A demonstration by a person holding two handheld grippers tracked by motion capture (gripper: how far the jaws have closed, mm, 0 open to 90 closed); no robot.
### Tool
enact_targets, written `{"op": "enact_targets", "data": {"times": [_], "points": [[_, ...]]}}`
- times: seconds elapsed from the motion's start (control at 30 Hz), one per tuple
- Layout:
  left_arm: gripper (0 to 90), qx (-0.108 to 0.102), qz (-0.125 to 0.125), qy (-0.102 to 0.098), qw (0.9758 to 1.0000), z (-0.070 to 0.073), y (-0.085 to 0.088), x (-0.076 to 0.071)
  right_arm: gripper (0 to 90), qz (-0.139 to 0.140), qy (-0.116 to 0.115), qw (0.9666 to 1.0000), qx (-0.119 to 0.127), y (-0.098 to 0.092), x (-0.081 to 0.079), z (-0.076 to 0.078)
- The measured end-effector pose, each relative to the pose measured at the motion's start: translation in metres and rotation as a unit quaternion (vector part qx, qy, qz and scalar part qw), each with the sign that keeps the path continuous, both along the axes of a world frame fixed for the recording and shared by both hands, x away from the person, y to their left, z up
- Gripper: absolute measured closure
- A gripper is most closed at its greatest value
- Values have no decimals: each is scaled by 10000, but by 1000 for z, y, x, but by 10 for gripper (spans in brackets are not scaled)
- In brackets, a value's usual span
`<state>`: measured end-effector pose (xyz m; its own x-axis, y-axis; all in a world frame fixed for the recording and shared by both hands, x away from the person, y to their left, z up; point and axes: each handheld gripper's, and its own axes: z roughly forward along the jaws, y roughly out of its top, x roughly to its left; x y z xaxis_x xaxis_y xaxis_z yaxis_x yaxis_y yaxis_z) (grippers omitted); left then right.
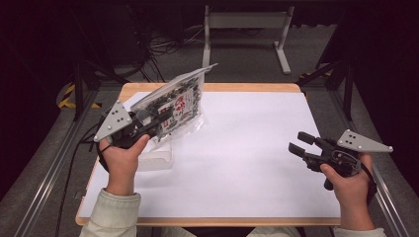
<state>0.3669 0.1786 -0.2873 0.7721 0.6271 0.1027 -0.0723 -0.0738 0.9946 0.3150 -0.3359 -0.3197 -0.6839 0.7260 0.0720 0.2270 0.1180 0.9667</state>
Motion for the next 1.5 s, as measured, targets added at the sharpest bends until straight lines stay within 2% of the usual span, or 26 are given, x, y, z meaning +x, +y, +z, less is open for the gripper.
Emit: {"op": "enact_targets", "data": {"times": [0.37,0.57,0.8,1.0,1.17,1.3,1.4,1.5], "points": [[718,-223,489,-8,9986,-1,34,4,461,-13,117,9999,38,-2,3,-6],[718,-227,817,-23,9964,-4,42,7,460,-21,163,9999,48,-2,4,-8],[718,-251,1035,-31,9943,-8,51,9,460,-41,195,9998,77,-3,5,-9],[718,-204,1148,23,9932,-13,57,13,460,-36,228,9997,94,-3,6,-10],[718,-265,1162,104,9928,-18,60,15,459,-10,253,9996,117,-2,8,-11],[718,-326,1149,248,9925,-28,64,21,459,10,248,9996,119,-1,9,-11],[718,-324,1138,282,9926,-31,65,23,459,15,250,9996,123,-1,10,-11],[718,-254,1178,405,9919,-37,65,26,458,22,253,9996,130,-1,10,-12]]}}
